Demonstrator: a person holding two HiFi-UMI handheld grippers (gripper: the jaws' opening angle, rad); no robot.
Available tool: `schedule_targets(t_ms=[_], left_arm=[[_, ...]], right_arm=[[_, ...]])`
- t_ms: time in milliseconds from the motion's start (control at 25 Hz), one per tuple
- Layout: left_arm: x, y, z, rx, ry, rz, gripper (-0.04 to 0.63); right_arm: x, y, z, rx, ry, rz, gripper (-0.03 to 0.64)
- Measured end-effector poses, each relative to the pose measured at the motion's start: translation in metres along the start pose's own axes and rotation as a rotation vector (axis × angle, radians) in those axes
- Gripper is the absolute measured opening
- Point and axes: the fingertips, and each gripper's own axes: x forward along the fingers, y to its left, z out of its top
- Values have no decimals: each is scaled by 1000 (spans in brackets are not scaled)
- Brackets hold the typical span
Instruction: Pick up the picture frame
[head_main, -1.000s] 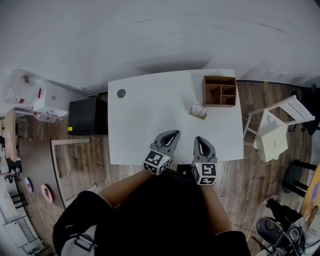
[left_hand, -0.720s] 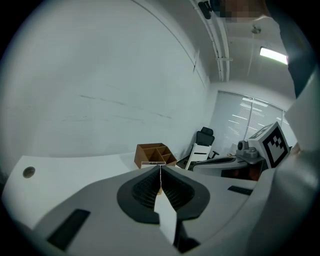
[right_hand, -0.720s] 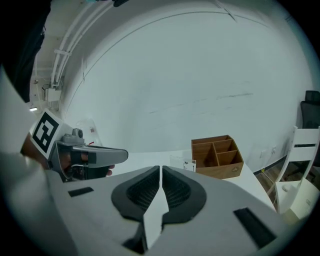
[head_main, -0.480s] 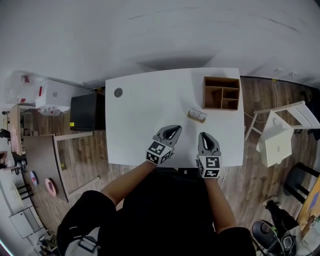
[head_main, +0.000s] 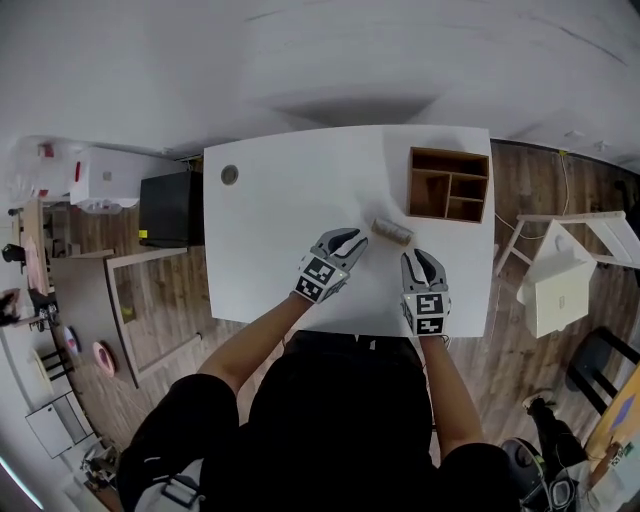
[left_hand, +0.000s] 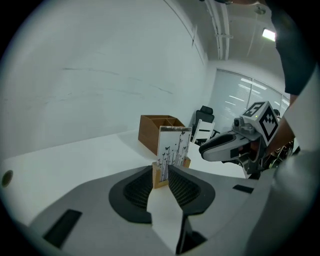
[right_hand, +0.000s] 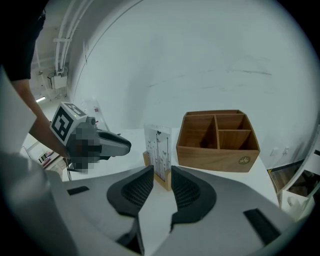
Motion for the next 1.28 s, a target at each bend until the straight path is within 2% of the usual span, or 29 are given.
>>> schedule_targets(t_ms=[80,280,440,680,880,960,1280], left_arm=[[10,6,-9,-1,26,-7,115],[30,4,-17,43,40,-65,142],[38,11,-13,69,29,-69,144],[50,11,-15,153,45,-131,163],[58,18,-13,85,25,-147,172],[60,18,-11,88,24,-159,172],[66,4,1,212,12,-237,172]], right_arm=[[10,-3,-7,-2,24,15,120],[25,-11,-16,-35,52,21,132],[37,-10,-17,-58,62,43,156],[45,-13,-14,-125,36,83,164],[50,-13,-14,-153,43,123,164],[53,-9,-16,-176,50,147,164],[57,-12,-19,-168,45,140,163]])
